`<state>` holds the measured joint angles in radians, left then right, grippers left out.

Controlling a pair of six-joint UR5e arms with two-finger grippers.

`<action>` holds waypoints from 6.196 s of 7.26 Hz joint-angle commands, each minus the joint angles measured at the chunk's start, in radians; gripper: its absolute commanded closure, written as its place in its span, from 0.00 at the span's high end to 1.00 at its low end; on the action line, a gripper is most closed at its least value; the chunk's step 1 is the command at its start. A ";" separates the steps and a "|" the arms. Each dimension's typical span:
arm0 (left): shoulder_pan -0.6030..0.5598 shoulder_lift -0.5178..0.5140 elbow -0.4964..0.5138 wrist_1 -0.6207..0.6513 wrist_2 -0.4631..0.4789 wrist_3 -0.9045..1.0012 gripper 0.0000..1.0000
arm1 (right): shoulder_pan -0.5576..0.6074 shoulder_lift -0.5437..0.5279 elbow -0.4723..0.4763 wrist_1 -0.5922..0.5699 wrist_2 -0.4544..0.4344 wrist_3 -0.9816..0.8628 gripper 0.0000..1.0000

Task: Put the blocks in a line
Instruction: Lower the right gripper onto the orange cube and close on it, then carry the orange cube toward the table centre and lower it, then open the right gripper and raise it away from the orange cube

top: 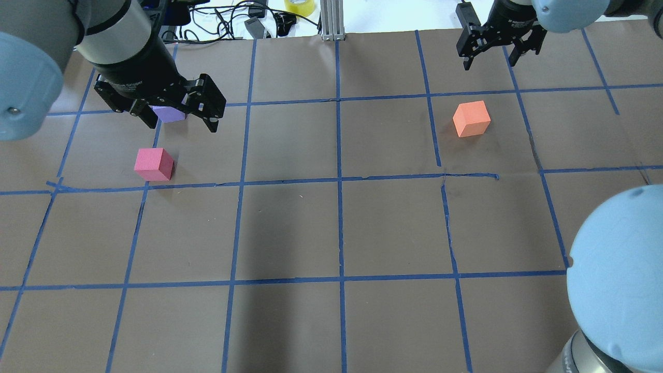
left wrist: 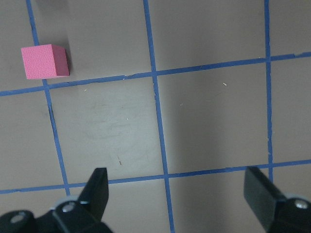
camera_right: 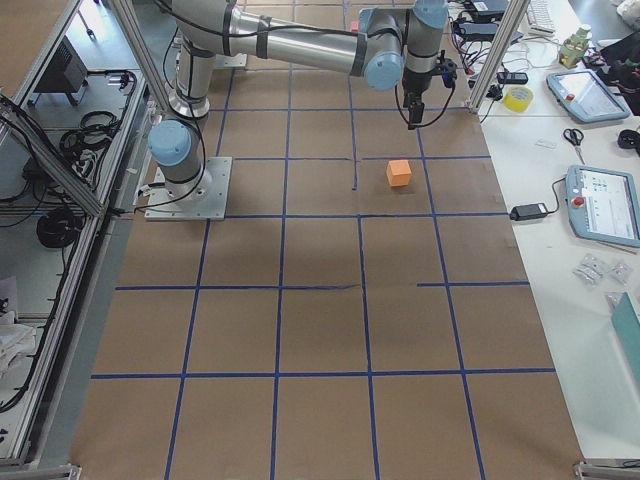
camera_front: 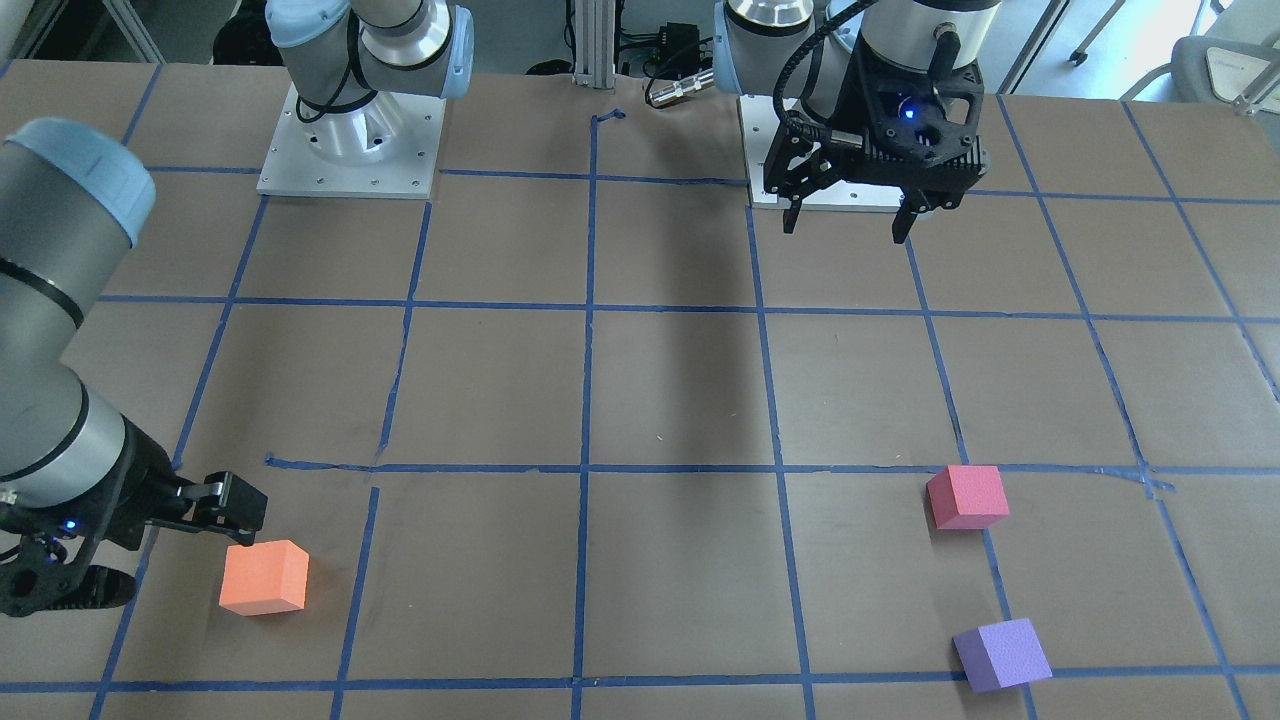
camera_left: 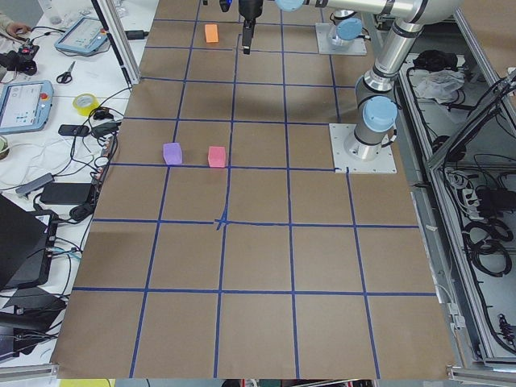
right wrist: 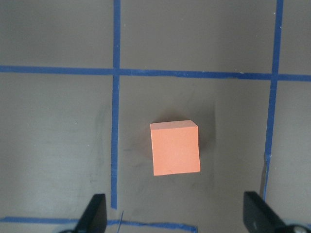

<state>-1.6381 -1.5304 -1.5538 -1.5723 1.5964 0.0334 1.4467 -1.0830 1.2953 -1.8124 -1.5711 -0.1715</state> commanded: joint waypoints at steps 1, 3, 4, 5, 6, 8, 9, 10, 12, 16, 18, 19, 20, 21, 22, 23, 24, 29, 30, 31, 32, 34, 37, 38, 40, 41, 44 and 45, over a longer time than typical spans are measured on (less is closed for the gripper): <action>0.000 0.001 0.000 0.000 -0.001 -0.001 1.00 | -0.019 0.150 0.009 -0.130 0.005 -0.083 1.00; 0.000 -0.002 0.000 0.000 0.000 0.003 1.00 | -0.019 0.204 0.015 -0.146 -0.007 -0.156 1.00; 0.003 -0.001 -0.002 0.000 -0.001 0.003 1.00 | -0.019 0.207 0.030 -0.146 -0.006 -0.192 1.00; 0.001 -0.001 -0.002 0.000 -0.001 0.000 1.00 | -0.020 0.204 0.050 -0.146 0.000 -0.191 1.00; 0.001 -0.001 -0.003 -0.002 0.000 0.000 1.00 | -0.019 0.206 0.055 -0.145 0.002 -0.181 1.00; 0.001 0.001 -0.008 0.000 -0.001 0.000 1.00 | -0.019 0.206 0.059 -0.143 -0.012 -0.177 0.86; 0.001 0.001 -0.008 0.000 -0.001 0.000 1.00 | -0.019 0.207 0.059 -0.139 -0.010 -0.178 0.69; 0.001 0.001 -0.008 0.000 -0.001 0.000 1.00 | -0.019 0.207 0.059 -0.124 -0.012 -0.177 0.50; 0.001 0.001 -0.008 0.000 -0.001 0.000 1.00 | -0.014 0.198 0.056 -0.125 -0.013 -0.177 0.18; 0.004 0.001 -0.008 0.000 0.002 0.006 1.00 | 0.153 0.213 -0.048 -0.134 0.031 0.142 0.10; 0.017 0.003 -0.005 0.000 0.005 0.013 1.00 | 0.252 0.273 -0.167 -0.130 0.066 0.347 0.10; 0.026 0.003 -0.002 0.000 0.005 0.013 1.00 | 0.308 0.310 -0.236 -0.128 0.072 0.456 0.05; 0.034 0.003 -0.002 0.000 0.005 0.014 1.00 | 0.334 0.339 -0.290 -0.128 0.074 0.546 0.05; 0.043 0.003 -0.002 0.000 0.005 0.014 1.00 | 0.352 0.359 -0.304 -0.130 0.080 0.581 0.08; 0.052 0.003 -0.003 0.000 0.005 0.019 1.00 | 0.371 0.373 -0.306 -0.130 0.130 0.642 0.17; 0.054 0.006 -0.005 0.000 0.014 0.028 1.00 | 0.398 0.388 -0.301 -0.127 0.185 0.658 0.20; 0.060 0.006 -0.005 0.000 0.013 0.028 1.00 | 0.417 0.388 -0.297 -0.116 0.159 0.653 0.25; 0.078 0.007 -0.006 0.000 0.003 0.029 1.00 | 0.459 0.360 -0.283 0.035 0.062 0.471 0.26; 0.078 0.009 -0.006 0.000 0.002 0.028 1.00 | 0.459 0.364 -0.281 0.022 0.068 0.472 0.27; 0.077 0.007 -0.008 0.000 0.002 0.028 1.00 | 0.460 0.368 -0.280 0.019 0.075 0.483 0.28; 0.077 0.009 -0.006 0.000 0.000 0.028 1.00 | 0.460 0.371 -0.266 0.012 0.075 0.486 0.32; 0.075 0.007 -0.008 0.000 -0.001 0.028 1.00 | 0.463 0.370 -0.199 -0.094 0.063 0.491 0.74; 0.077 0.007 -0.006 0.000 0.005 0.029 1.00 | 0.463 0.278 -0.172 -0.096 0.059 0.478 1.00; 0.075 0.007 -0.006 0.000 -0.001 0.028 1.00 | 0.449 0.164 -0.163 0.020 0.059 0.472 1.00; 0.075 0.009 -0.006 0.000 -0.004 0.028 1.00 | 0.400 0.005 -0.151 0.100 0.057 0.471 1.00; 0.069 0.013 -0.005 0.000 -0.030 0.026 1.00 | 0.352 -0.091 -0.136 0.208 0.060 0.439 1.00; 0.070 0.007 -0.005 0.000 -0.033 0.029 1.00 | 0.238 -0.412 0.156 0.283 0.063 0.289 0.92; 0.063 0.010 -0.009 0.000 -0.032 0.029 1.00 | 0.209 -0.487 0.253 0.198 0.069 0.220 0.95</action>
<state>-1.5696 -1.5220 -1.5591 -1.5723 1.5649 0.0623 1.6921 -1.4660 1.4246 -1.5472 -1.5060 0.1195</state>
